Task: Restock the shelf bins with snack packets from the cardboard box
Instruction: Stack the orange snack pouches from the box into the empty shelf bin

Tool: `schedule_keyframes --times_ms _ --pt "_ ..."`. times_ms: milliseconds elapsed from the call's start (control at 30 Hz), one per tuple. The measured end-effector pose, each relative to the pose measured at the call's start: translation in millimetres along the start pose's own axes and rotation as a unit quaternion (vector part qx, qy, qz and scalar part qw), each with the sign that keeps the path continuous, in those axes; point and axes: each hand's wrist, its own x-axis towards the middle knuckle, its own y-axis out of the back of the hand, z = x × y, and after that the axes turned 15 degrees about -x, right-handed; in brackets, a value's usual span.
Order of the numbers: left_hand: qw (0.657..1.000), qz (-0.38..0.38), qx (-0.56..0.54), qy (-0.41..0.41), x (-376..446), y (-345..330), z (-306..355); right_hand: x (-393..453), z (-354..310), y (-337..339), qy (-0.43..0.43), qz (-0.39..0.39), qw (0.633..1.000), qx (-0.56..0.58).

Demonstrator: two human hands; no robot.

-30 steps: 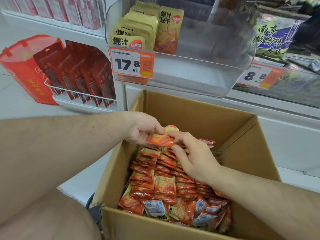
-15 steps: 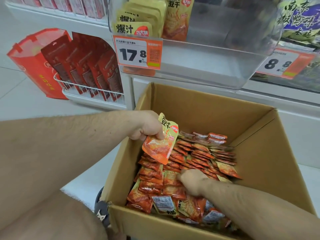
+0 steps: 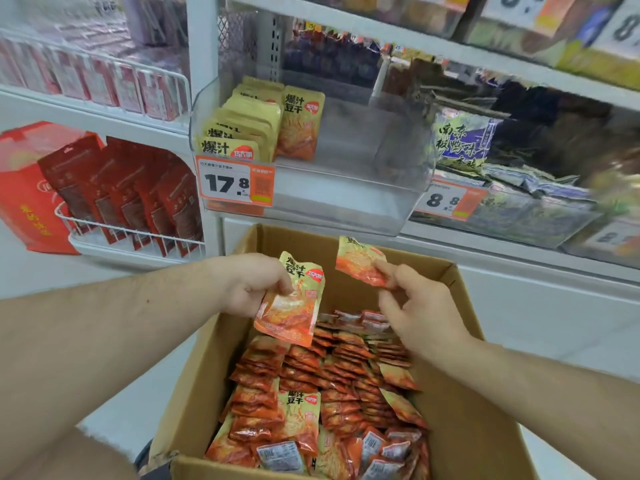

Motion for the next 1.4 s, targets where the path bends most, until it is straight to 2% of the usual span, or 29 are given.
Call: schedule_keyframes --times_ms 133,300,367,467,600,667,733,800,900,1033,1233,1333,1400 --pt "0.995 -0.053 -0.086 -0.016 -20.2 -19.8 9.2 -13.5 -17.4 4.3 0.090 0.071 0.993 -0.001" --pt "0.988 -0.113 -0.090 -0.050 -40.0 -34.8 15.2 -16.0 -18.8 -7.0 0.194 0.080 0.977 -0.037" --pt "0.989 -0.106 -0.077 -0.064 -44.7 -41.1 14.0 -18.2 -18.8 -8.9 0.224 0.088 0.969 -0.049" --pt "0.988 -0.064 -0.040 -0.134 -40.2 -45.3 11.3 -15.6 -20.2 -6.1 0.228 0.094 0.967 -0.067" --pt "0.978 -0.046 0.008 -0.201 -37.2 -43.2 11.3 -8.8 -30.9 7.3 0.176 0.106 0.978 -0.032" --pt "0.973 -0.051 0.026 -0.223 -40.1 -43.8 10.8 -2.1 -39.9 19.3 0.065 0.090 0.994 0.023" --pt "0.969 -0.074 0.034 -0.234 -43.8 -46.6 9.5 9.0 -45.4 30.2 -0.094 0.013 0.992 0.082" --pt "0.964 -0.094 0.039 -0.246 -46.4 -50.0 8.3 19.6 -44.6 36.2 -0.199 -0.098 0.962 0.157" --pt "0.956 -0.105 0.035 -0.271 -46.7 -53.1 7.3 26.5 -43.4 39.0 -0.224 -0.170 0.915 0.289" --pt "0.950 -0.095 0.015 -0.297 -47.1 -58.1 7.2 28.1 -52.0 48.3 -0.272 -0.173 0.861 0.394" --pt "0.950 -0.093 0.031 -0.295 -51.8 -61.8 19.0 36.1 -61.4 61.3 -0.296 -0.185 0.821 0.451" --pt "0.945 -0.110 0.032 -0.305 -60.6 -59.1 35.4 49.5 -59.7 66.3 -0.297 -0.201 0.823 0.440" --pt "0.926 -0.052 0.057 -0.371 -63.9 -53.9 49.3 67.6 -53.4 70.8 -0.299 -0.199 0.828 0.431"
